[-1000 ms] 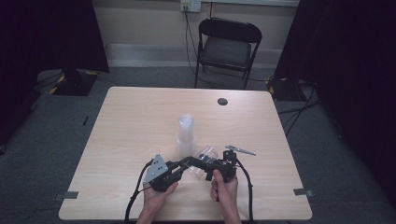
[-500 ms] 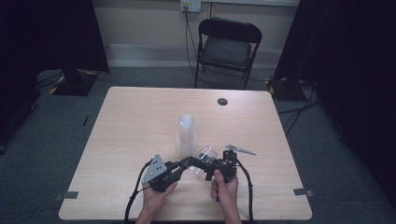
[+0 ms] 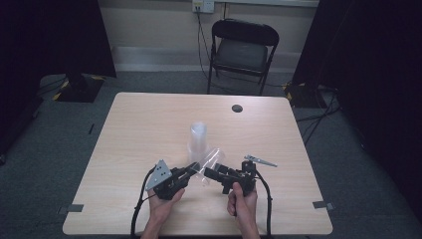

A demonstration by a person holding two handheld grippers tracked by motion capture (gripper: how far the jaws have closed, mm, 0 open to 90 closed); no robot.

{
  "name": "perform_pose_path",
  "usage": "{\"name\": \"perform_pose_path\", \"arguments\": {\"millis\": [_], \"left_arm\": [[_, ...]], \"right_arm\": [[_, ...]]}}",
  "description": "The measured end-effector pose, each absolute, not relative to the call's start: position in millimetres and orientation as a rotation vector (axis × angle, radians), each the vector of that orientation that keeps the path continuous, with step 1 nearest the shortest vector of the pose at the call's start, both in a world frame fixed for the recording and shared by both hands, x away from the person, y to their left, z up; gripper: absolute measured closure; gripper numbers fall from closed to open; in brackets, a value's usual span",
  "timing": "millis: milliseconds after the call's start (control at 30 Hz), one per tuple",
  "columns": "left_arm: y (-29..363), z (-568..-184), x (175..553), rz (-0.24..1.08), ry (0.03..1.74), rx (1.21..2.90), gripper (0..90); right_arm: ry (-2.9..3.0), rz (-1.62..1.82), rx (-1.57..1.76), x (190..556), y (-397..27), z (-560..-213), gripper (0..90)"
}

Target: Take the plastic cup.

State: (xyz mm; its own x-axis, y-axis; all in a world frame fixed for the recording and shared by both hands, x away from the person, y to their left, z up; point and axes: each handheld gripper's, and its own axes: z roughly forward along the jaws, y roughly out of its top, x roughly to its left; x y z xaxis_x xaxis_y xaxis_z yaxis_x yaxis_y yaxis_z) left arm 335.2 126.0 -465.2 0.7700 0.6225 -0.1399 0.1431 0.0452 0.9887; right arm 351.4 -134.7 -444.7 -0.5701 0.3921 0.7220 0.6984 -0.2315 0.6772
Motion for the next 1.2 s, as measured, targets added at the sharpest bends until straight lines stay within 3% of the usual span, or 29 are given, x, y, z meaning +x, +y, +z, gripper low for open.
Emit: {"name": "perform_pose_path", "arguments": {"millis": [367, 1200], "left_arm": [[139, -453, 338, 0.369, 0.665, 1.521, 87.2], [139, -445, 349, 0.206, 0.673, 1.72, 87.2]], "right_arm": [[-1.905, -1.879, -1.325, 348, -140, -446, 12.8], [-2.413, -1.915, -1.355, 325, -155, -451, 13.2]]}}
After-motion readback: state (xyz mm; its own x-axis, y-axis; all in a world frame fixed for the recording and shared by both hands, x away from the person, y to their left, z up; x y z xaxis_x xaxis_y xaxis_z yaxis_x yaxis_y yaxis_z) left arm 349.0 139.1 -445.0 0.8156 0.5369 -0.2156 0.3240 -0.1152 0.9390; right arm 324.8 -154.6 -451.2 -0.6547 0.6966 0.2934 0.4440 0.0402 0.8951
